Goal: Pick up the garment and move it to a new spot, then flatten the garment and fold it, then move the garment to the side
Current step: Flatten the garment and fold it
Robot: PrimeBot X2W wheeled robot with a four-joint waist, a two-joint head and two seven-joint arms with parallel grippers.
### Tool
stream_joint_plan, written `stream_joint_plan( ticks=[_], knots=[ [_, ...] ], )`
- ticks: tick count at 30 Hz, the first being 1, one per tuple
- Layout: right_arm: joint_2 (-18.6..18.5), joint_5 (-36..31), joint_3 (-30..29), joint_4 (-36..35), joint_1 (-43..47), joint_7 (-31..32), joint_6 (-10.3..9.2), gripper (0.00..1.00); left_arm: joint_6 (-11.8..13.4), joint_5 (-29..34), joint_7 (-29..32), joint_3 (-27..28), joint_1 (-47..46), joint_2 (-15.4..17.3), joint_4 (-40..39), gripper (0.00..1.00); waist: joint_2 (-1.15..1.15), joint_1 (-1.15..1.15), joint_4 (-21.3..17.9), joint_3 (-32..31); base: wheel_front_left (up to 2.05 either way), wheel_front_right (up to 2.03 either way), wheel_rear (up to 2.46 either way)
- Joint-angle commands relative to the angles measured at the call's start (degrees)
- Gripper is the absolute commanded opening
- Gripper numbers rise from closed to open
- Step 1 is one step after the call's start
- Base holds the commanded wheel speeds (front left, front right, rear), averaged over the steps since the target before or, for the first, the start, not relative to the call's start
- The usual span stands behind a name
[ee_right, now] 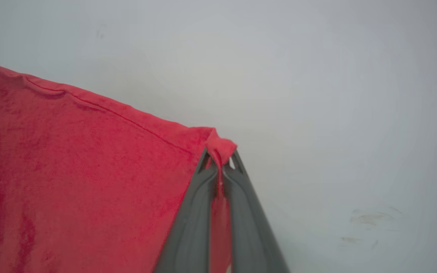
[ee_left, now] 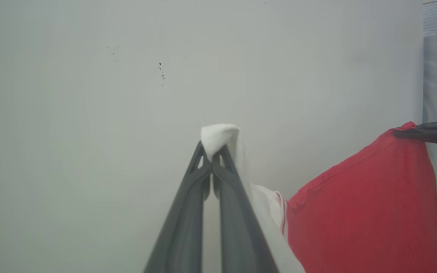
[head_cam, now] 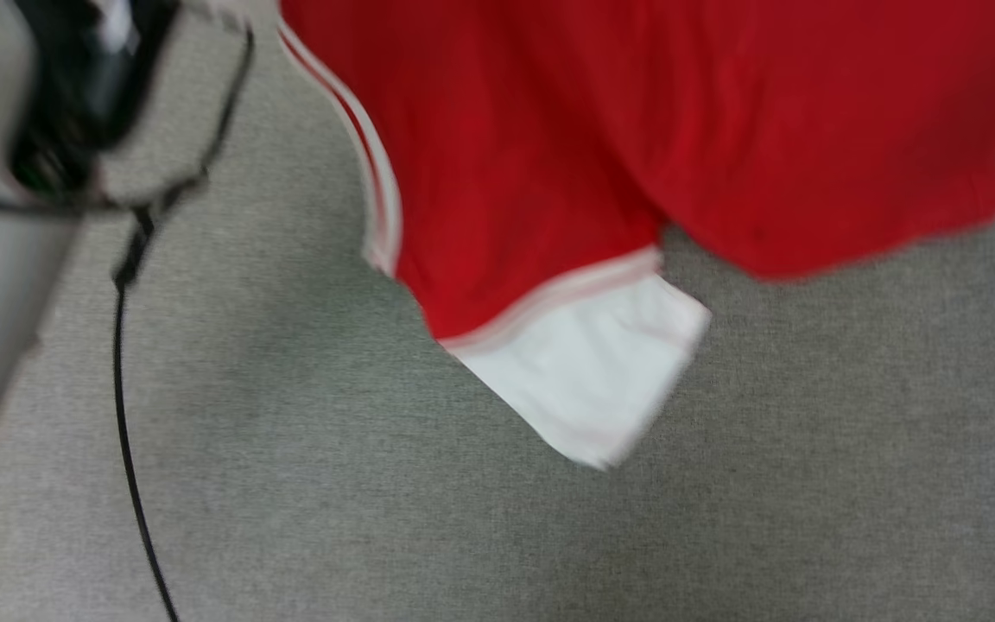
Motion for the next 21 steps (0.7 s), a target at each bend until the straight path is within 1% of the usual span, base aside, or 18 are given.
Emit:
stream_joint_plan(
  ticks=[1,6,10,14,17,21],
  knots=[
    [1.75,-1.65,-0.26,1.23,-3.77,-0.76,-0.04,0.00,-0.91,0.33,0.72,0.75,-4.55,-0.16,2.11,0.00,0.00,0.00,-1.37,2.41,0.00,0.00,0.00],
    [5.76,-5.92,-0.29,6.31,-14.71,-2.52,-0.04,0.00,-3.75,0.52,1.37,2.05,-17.97,-2.27,9.86,0.00,0.00,0.00,-2.25,5.29,0.00,0.00,0.00],
    [8.56,-9.08,0.28,11.38,-23.38,-4.17,-0.04,0.00,-5.45,0.98,0.97,2.69,-27.15,-3.88,15.20,0.00,0.00,0.00,-2.42,7.03,0.00,0.00,0.00],
    [10.54,-11.04,1.25,16.51,-29.75,-6.49,-0.04,0.00,-6.94,1.81,0.60,3.05,-34.51,-4.21,20.28,0.00,0.00,0.00,-2.65,8.45,0.00,0.00,0.00],
    [11.90,-11.56,1.92,19.96,-32.44,-8.64,-0.04,0.00,-8.10,2.28,-0.18,2.71,-37.02,-4.10,23.60,0.00,0.00,0.00,-3.01,9.45,0.00,0.00,0.00],
    [12.71,-11.39,4.47,24.28,-31.96,-11.26,-0.04,0.00,-9.25,1.45,-1.39,2.19,-35.89,-4.41,27.63,0.00,0.00,0.00,-3.01,10.31,0.00,0.00,0.00]
  ],
)
